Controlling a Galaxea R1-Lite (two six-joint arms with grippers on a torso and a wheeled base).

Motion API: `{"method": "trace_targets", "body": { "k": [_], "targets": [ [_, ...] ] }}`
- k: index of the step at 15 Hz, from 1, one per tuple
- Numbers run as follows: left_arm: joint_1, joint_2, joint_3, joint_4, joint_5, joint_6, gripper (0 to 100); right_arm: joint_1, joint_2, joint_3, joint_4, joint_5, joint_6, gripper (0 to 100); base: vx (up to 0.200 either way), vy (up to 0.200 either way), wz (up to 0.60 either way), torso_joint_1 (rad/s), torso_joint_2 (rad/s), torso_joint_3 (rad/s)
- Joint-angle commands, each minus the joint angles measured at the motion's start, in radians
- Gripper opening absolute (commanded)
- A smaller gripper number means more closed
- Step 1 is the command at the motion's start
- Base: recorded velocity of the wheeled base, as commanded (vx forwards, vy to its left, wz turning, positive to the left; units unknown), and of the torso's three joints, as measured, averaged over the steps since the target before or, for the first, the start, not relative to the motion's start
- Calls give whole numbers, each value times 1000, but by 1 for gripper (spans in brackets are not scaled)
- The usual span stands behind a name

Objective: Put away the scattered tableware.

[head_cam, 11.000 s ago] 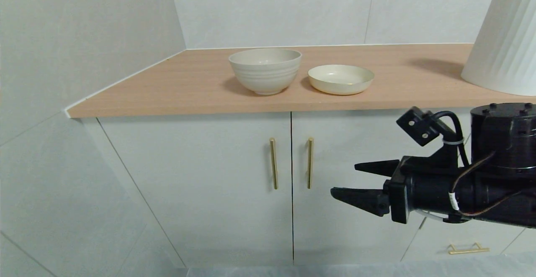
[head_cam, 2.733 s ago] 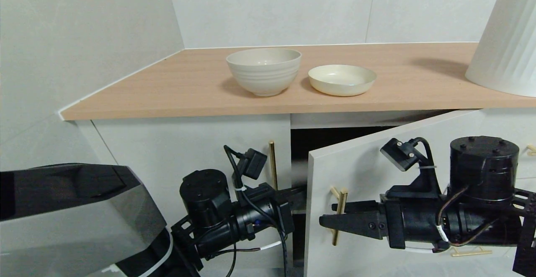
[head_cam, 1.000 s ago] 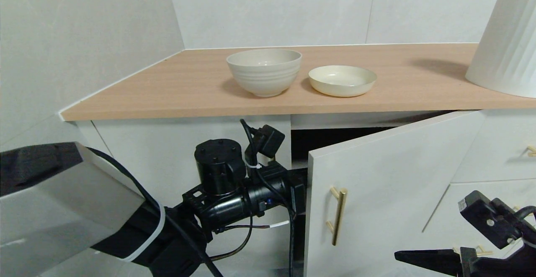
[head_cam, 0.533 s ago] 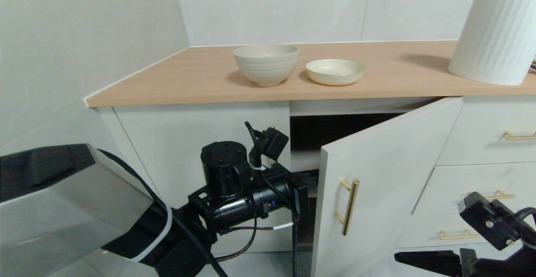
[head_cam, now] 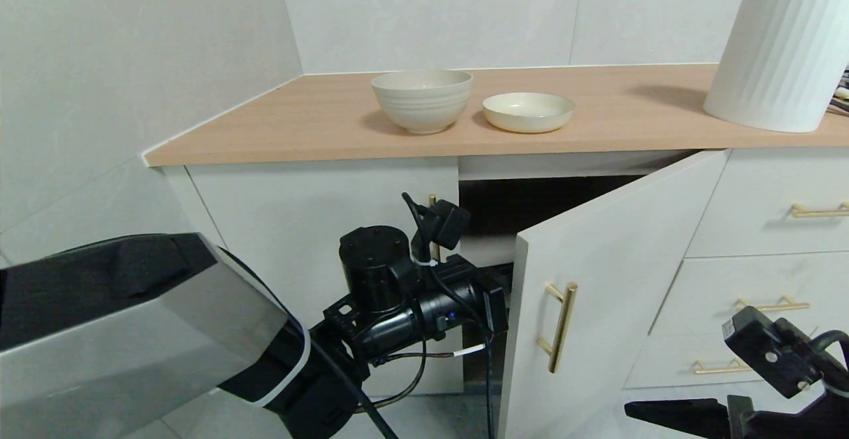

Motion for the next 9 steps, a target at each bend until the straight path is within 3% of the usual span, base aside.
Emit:
{"method": "trace_targets", "body": {
  "k": [1, 3, 6, 9],
  "targets": [
    [-3, 28, -17, 0, 2, -5, 0, 0, 7, 0, 0, 1, 0, 100, 0, 0, 0, 0, 0, 0],
    [-7, 45, -25, -1, 2, -6, 0, 0, 15, 0, 0, 1, 0, 100, 0, 0, 0, 0, 0, 0],
    [-7, 71, -39, -6, 8, -6, 0, 0, 15, 0, 0, 1, 0, 100, -200, 0, 0, 4, 2, -1],
    [-9, 75, -40, -6, 7, -6, 0, 0, 13, 0, 0, -1, 0, 100, 0, 0, 0, 0, 0, 0]
  ]
}}
